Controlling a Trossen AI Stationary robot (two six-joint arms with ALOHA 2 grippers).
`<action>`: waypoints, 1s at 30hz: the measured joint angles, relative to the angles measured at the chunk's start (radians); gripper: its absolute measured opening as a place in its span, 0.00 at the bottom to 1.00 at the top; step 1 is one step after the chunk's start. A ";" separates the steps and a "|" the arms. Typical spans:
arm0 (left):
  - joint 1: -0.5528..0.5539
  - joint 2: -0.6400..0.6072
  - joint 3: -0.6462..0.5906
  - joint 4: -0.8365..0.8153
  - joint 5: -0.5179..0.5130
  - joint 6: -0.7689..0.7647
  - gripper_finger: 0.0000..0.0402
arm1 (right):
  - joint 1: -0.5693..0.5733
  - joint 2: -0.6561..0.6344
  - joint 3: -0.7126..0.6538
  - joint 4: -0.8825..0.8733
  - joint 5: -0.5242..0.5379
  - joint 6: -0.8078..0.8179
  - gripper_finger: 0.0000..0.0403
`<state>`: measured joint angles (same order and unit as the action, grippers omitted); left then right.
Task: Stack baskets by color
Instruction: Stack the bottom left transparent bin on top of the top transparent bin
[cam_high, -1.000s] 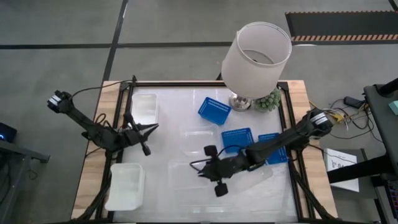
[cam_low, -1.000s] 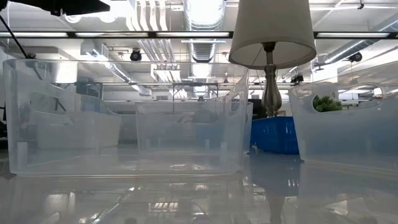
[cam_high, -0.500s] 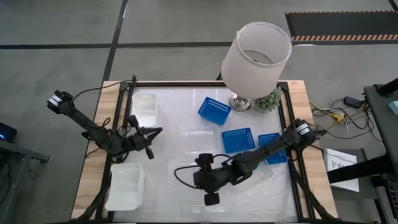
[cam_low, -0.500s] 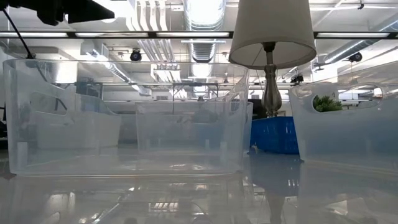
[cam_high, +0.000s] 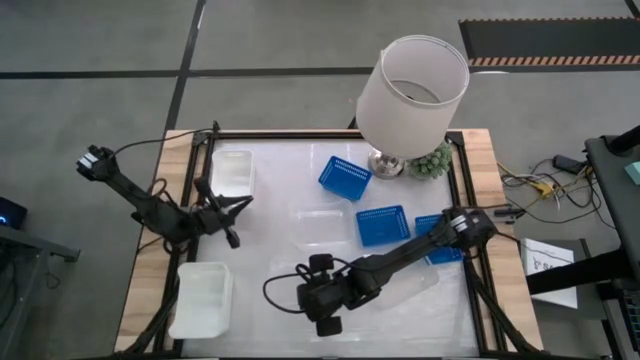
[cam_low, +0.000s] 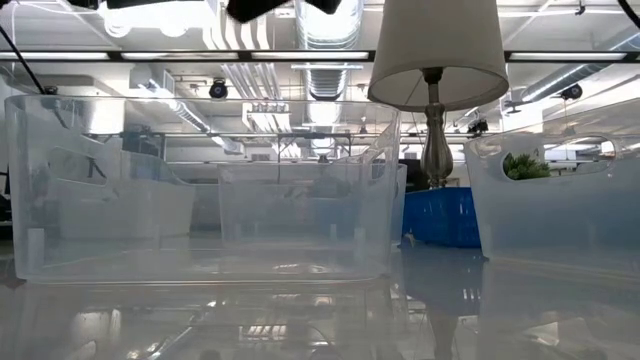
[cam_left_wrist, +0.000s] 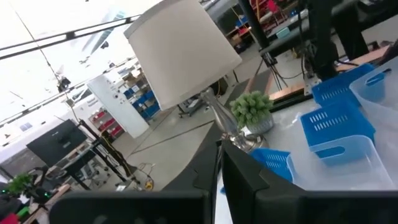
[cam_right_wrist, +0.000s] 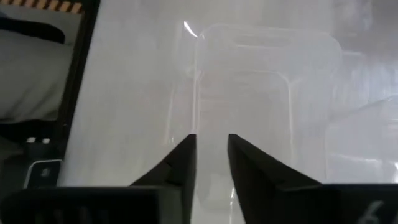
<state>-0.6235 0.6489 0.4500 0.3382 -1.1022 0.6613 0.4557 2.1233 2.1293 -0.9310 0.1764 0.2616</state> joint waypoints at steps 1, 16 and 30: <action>0.000 -0.006 -0.001 -0.001 0.003 0.002 0.01 | 0.000 0.012 0.011 -0.001 0.000 -0.003 0.26; -0.017 -0.027 -0.004 0.004 0.008 -0.025 0.01 | -0.017 0.099 0.001 0.131 -0.049 -0.046 0.45; -0.041 -0.001 -0.004 0.005 0.008 -0.027 0.01 | -0.038 0.139 -0.074 0.212 0.018 -0.063 0.33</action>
<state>-0.6643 0.6476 0.4458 0.3433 -1.0943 0.6346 0.4179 2.2620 2.0551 -0.7190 0.1941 0.1984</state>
